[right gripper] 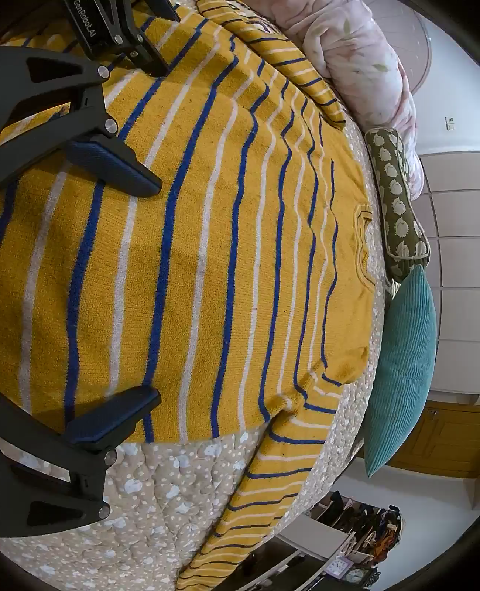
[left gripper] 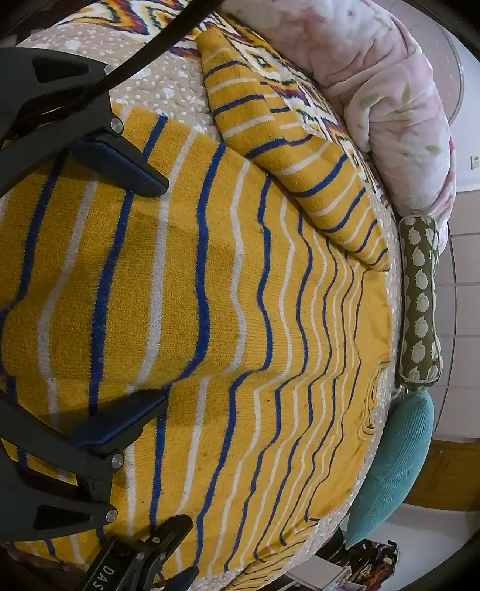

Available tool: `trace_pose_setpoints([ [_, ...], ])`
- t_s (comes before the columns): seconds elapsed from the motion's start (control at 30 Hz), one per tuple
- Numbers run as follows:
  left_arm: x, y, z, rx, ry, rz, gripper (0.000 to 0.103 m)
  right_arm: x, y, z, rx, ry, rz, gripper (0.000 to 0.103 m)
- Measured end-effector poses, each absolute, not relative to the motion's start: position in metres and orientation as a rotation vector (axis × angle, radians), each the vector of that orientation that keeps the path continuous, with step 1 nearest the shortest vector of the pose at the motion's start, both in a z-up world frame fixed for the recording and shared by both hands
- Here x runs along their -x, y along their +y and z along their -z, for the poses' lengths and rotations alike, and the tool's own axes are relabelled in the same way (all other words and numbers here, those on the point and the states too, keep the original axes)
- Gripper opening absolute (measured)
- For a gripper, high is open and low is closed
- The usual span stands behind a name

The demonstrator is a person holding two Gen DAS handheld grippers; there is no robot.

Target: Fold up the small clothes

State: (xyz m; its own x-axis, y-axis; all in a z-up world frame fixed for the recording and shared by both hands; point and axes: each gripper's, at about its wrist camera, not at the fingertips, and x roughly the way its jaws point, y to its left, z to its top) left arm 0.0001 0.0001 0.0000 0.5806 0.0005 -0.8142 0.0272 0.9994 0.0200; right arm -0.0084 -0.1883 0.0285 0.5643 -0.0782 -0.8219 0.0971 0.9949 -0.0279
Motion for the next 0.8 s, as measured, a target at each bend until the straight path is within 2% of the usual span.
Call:
trace_pose_setpoints([
  [0.8,0.003,0.0031,-0.0017,-0.029,0.946,0.017,0.103,0.0099,-0.1887,-0.0305,-0.028,0.957,0.107,0.103],
])
